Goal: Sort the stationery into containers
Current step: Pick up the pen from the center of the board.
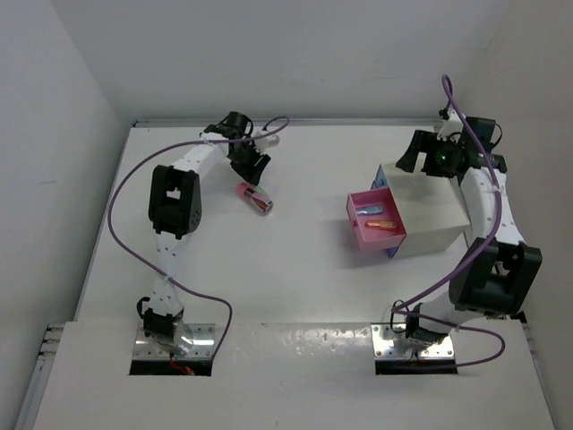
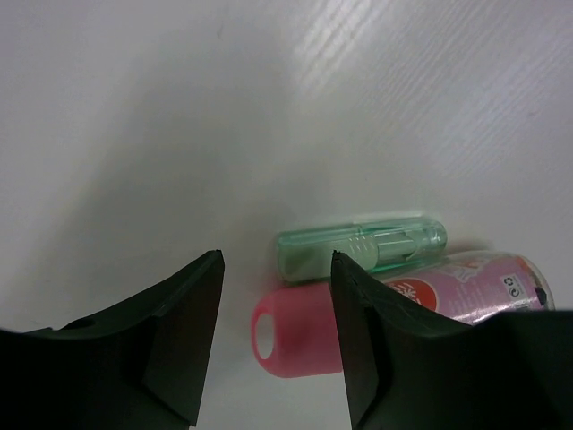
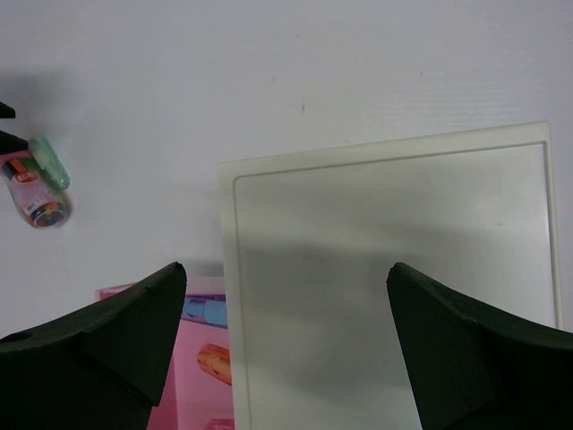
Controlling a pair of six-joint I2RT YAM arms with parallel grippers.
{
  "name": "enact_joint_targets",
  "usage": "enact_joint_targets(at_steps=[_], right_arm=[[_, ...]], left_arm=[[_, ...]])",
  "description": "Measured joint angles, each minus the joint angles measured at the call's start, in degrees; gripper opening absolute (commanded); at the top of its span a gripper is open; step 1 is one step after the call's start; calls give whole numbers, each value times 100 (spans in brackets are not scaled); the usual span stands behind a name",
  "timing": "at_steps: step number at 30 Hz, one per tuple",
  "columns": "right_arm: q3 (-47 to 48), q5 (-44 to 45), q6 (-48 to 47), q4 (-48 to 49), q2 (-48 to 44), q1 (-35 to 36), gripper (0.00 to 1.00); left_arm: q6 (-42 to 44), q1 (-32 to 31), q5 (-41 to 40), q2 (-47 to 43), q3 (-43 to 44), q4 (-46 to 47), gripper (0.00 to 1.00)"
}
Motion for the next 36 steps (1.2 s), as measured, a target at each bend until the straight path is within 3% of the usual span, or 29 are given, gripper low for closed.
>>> enact_joint_targets(at_steps=[17, 36], right_arm=[[42, 0, 0, -2, 46, 0, 92], [59, 0, -2, -107, 120, 2, 92]], left_arm=[[170, -37, 66, 0, -282, -221, 61], [2977, -87, 516, -118, -503, -127, 62]])
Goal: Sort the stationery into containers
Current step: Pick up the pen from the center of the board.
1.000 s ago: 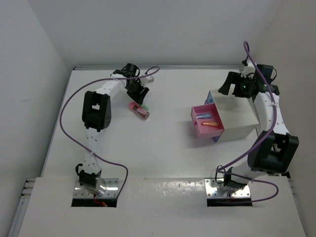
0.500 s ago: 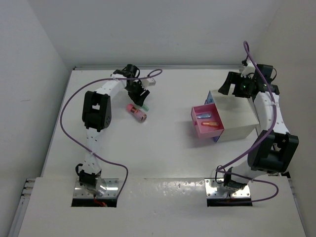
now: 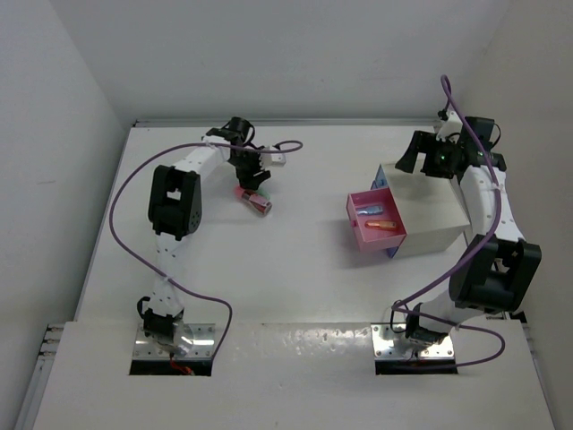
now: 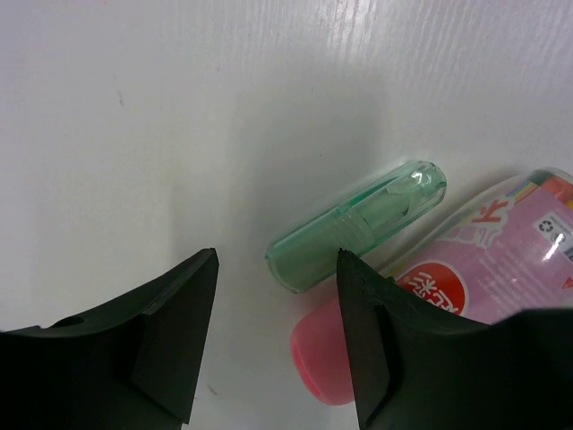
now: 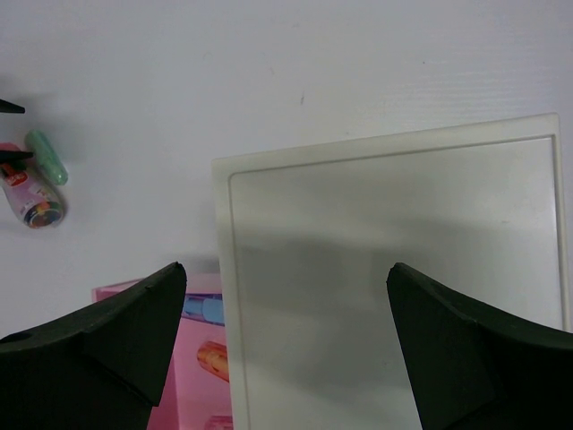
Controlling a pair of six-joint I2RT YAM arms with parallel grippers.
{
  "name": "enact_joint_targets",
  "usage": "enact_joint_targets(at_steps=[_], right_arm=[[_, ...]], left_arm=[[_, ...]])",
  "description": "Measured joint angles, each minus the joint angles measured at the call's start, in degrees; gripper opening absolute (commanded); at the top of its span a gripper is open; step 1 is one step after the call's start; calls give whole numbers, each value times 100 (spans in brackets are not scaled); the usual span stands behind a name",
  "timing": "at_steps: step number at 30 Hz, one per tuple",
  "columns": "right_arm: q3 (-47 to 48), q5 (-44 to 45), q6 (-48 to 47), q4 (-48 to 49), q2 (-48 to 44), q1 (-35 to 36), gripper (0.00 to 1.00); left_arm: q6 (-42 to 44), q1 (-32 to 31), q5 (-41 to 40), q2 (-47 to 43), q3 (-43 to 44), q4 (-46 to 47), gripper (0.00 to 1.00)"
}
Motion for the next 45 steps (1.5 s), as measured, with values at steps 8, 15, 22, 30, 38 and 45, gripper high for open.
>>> enact_joint_targets(at_steps=[8, 15, 22, 30, 38, 45], right_arm=[[105, 0, -4, -66, 2, 2, 92], [243, 0, -4, -103, 61, 2, 92], [262, 0, -4, -151, 103, 2, 92], [262, 0, -4, -155, 118, 2, 91], [278, 0, -4, -188, 120, 4, 91], [284, 0, -20, -192, 127, 15, 91]], left_arm=[[890, -101, 122, 0, 0, -26, 62], [1392, -129, 289, 37, 37, -374, 61], [1709, -129, 369, 98, 96, -772, 61], [1770, -131, 372, 146, 120, -848, 57], [1727, -146, 404, 280, 181, -826, 44], [1777, -236, 424, 284, 181, -841, 23]])
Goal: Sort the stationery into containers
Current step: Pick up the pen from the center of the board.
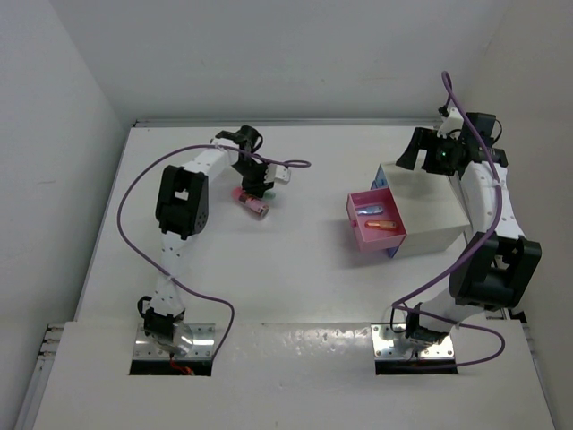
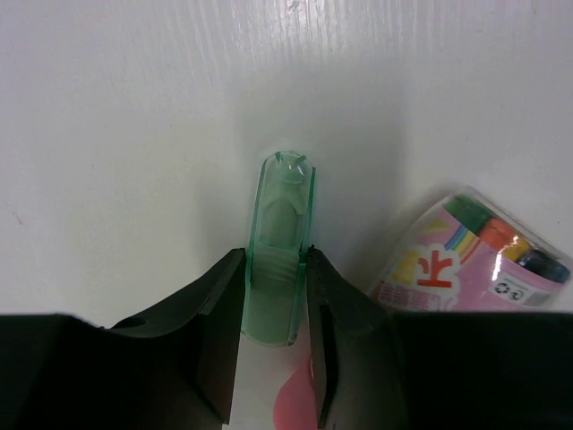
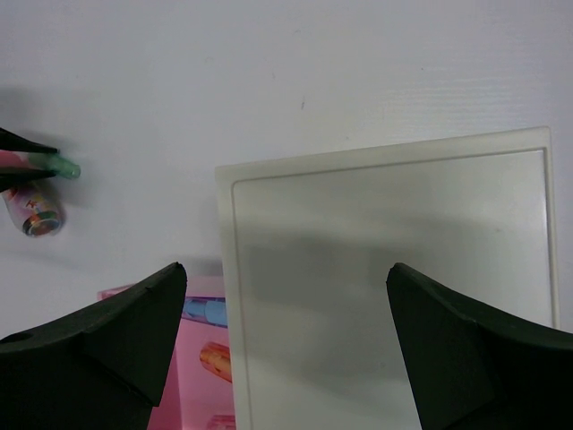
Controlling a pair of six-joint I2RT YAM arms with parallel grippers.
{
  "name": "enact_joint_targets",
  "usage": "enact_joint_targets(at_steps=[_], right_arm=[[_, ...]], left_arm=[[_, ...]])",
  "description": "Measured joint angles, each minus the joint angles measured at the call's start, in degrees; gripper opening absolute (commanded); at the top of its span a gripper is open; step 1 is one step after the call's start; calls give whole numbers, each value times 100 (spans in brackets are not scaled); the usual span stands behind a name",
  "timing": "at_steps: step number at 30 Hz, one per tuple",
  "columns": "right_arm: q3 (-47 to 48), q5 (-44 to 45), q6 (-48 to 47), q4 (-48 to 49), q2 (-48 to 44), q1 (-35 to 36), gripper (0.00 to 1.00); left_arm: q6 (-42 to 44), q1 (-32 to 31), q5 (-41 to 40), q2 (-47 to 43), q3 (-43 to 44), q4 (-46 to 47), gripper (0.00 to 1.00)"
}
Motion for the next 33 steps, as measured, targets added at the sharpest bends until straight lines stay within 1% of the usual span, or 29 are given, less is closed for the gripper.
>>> enact_joint_targets(at_steps=[3, 8, 14, 20, 33], right_arm=[[9, 0, -9, -2, 0, 24, 91], [11, 0, -9, 0, 2, 63, 91], [11, 0, -9, 0, 2, 107, 91], [11, 0, -9, 0, 2, 116, 91], [11, 2, -9, -2, 2, 118, 91]], left_arm=[[-122, -20, 26, 0, 0, 66, 15], [-680, -24, 66, 0, 0, 503, 9], [-1298, -28, 46, 129, 267, 970, 7], [-1714, -28, 42, 205, 280, 1248, 7], [-1932, -35, 37, 214, 280, 1368, 6]])
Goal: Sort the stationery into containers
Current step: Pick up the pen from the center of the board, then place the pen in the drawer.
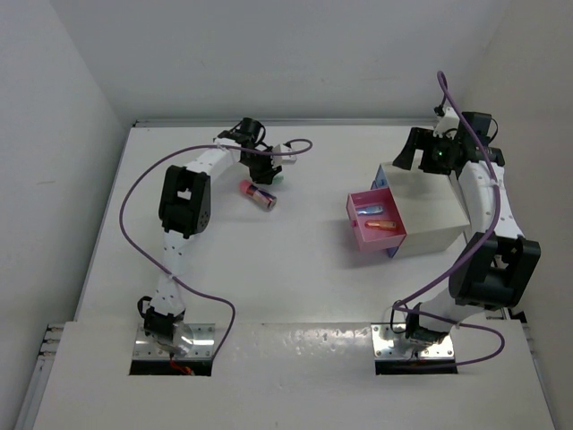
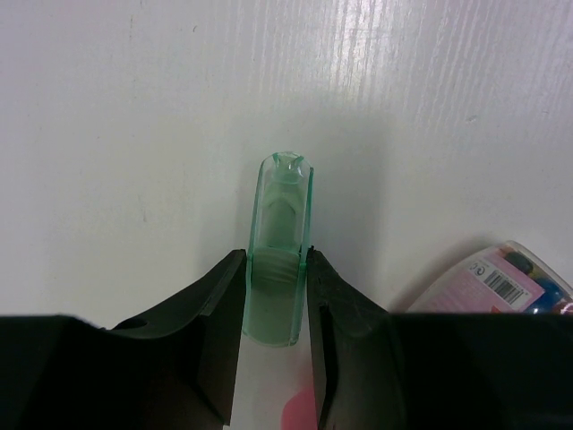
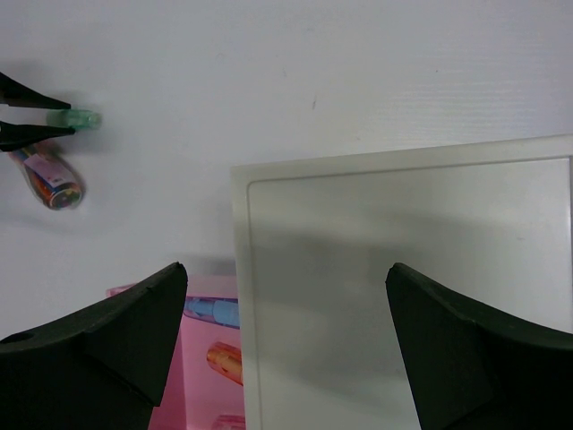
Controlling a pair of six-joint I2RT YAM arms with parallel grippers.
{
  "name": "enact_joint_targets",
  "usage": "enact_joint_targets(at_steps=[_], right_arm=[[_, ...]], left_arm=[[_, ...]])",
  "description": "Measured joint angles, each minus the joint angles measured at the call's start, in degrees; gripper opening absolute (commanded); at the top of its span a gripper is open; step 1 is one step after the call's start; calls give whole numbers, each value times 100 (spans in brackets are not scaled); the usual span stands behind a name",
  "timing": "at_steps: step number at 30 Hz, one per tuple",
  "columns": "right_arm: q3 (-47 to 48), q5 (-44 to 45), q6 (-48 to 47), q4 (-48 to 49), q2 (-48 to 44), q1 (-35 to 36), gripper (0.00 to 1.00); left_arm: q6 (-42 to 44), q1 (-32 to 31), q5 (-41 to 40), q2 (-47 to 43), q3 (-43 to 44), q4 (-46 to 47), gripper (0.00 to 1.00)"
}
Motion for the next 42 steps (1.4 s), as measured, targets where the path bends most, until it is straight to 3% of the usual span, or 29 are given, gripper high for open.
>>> enact_joint_targets(at_steps=[19, 28, 36, 42], right_arm=[[0, 0, 0, 0, 0, 17, 91], [87, 0, 7, -42, 24, 20, 91], [396, -7, 120, -94, 66, 20, 90], [483, -98, 157, -192, 66, 20, 89]], left_arm=[[-168, 0, 46, 0, 24, 120, 5], [-1150, -107, 1021, -321, 107, 601, 4], [-2124, -951, 1996, -1346, 319, 1390, 4], [-2459, -1729, 2332, -1620, 372, 1871, 5]])
